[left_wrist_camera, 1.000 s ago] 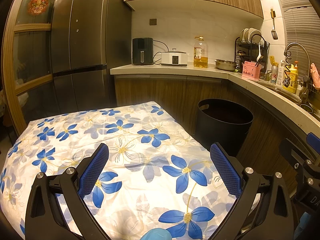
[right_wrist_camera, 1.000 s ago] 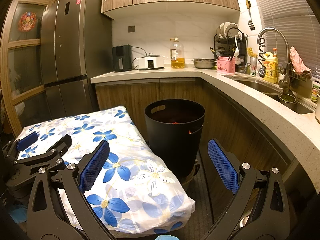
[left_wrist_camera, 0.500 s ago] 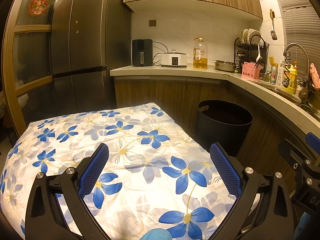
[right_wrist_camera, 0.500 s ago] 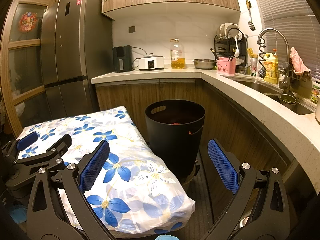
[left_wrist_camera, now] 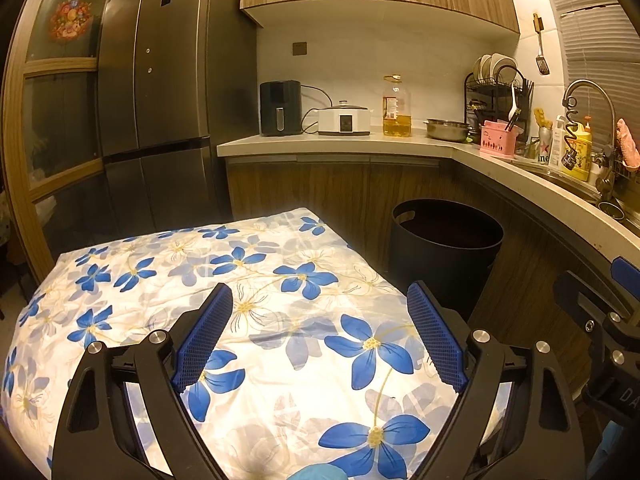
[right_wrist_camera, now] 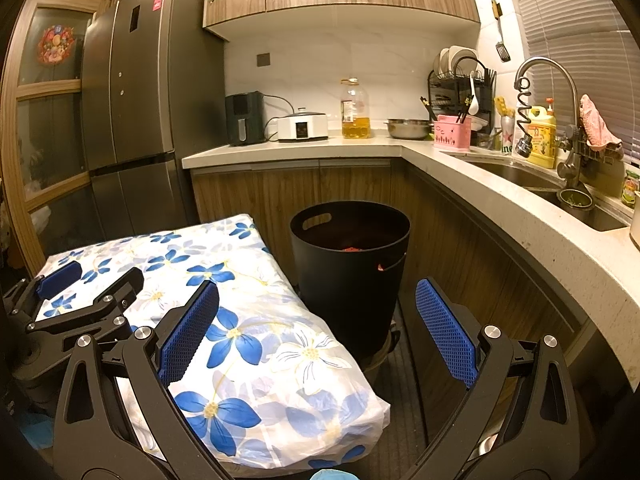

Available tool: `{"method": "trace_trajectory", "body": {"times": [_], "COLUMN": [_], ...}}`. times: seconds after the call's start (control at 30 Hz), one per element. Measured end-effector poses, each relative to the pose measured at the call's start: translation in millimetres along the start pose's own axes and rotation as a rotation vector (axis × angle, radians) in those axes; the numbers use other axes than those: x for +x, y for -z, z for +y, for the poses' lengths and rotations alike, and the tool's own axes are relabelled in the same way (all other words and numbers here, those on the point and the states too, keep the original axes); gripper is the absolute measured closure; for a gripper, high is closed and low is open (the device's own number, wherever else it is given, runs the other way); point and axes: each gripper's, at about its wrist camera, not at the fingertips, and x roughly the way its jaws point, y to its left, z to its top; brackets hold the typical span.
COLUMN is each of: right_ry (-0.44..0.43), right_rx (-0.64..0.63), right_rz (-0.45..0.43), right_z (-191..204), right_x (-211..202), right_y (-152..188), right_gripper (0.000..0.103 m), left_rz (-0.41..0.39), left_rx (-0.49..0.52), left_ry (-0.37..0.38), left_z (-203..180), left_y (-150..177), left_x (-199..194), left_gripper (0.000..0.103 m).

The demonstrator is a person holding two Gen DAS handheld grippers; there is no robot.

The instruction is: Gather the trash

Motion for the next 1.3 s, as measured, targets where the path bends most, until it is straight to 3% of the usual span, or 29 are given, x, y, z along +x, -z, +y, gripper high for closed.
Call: {"method": "trace_trajectory", "body": {"times": [0.87, 1.3], "right_ry": [-0.003, -0.006], "right_rx": [0.008, 0.011], "right_rz": [-0.008, -0.013], "right_z": [-4.1, -2.4], "right_x": [-1.8, -4.5], "right_y": [-3.4, -5.1], "right_gripper": [0.005, 0.005], "left_rz": [-0.005, -0.014], "left_rx": [0.004, 0.009], "left_ry": [0.004, -0.006], "left_z": [-2.3, -1.4], "left_y": [-1.6, -5.7], "left_x": [-2.1, -4.8], "left_gripper": [0.017, 0.006]}}
